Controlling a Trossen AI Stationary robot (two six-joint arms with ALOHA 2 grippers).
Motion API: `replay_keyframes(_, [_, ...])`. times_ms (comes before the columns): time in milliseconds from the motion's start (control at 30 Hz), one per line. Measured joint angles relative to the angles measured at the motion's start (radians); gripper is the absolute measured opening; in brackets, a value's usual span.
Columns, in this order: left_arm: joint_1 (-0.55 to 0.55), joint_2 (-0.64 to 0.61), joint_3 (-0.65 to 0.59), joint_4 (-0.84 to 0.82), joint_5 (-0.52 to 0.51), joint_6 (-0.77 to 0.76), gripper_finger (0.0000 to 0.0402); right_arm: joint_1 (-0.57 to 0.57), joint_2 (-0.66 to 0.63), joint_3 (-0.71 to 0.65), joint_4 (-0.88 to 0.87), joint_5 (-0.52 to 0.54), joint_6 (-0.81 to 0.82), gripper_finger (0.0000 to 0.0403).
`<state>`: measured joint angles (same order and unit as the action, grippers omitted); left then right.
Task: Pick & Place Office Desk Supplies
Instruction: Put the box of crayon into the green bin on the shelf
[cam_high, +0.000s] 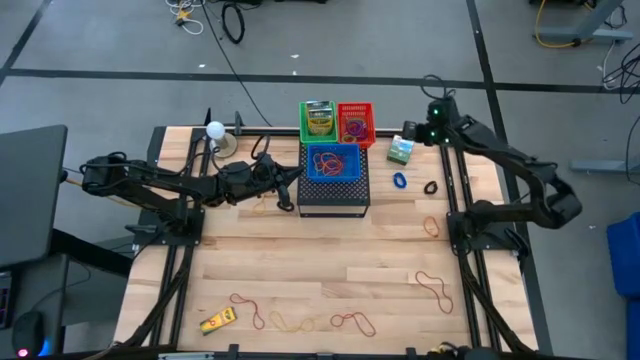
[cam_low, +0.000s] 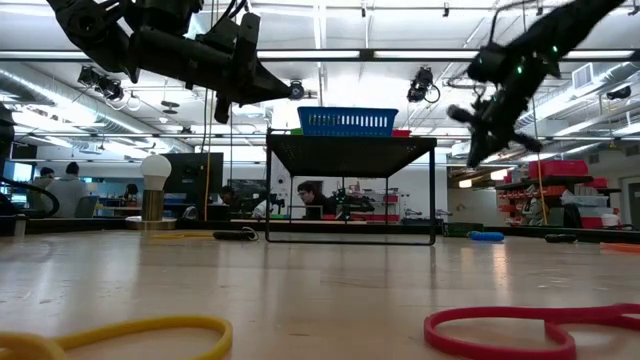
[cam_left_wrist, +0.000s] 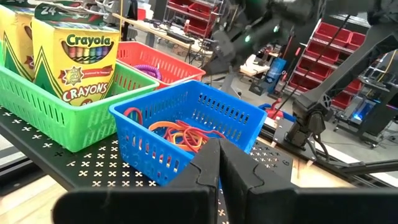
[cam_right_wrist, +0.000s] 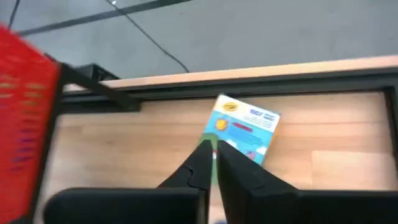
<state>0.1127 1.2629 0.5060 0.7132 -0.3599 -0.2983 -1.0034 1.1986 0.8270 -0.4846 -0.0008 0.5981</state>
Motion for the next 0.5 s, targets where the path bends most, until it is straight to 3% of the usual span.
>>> replay_keyframes(133, [0.000, 0.000, 0.000, 0.000, -0.001, -0.002, 0.0009, -0.038, 0.031, -0.085, 0.161, 0.017, 0.064, 0.0073])
replay_keyframes(333, [0.000, 0.000, 0.000, -0.006, -0.006, -0.002, 0.0009, -0.046, 0.156, -0.094, 0.238, 0.107, 0.069, 0.0137])
replay_keyframes(500, [0.000, 0.000, 0.000, -0.006, -0.006, -0.008, 0.0009, -0.071, 0.267, -0.094, 0.332, 0.076, -0.006, 0.0150])
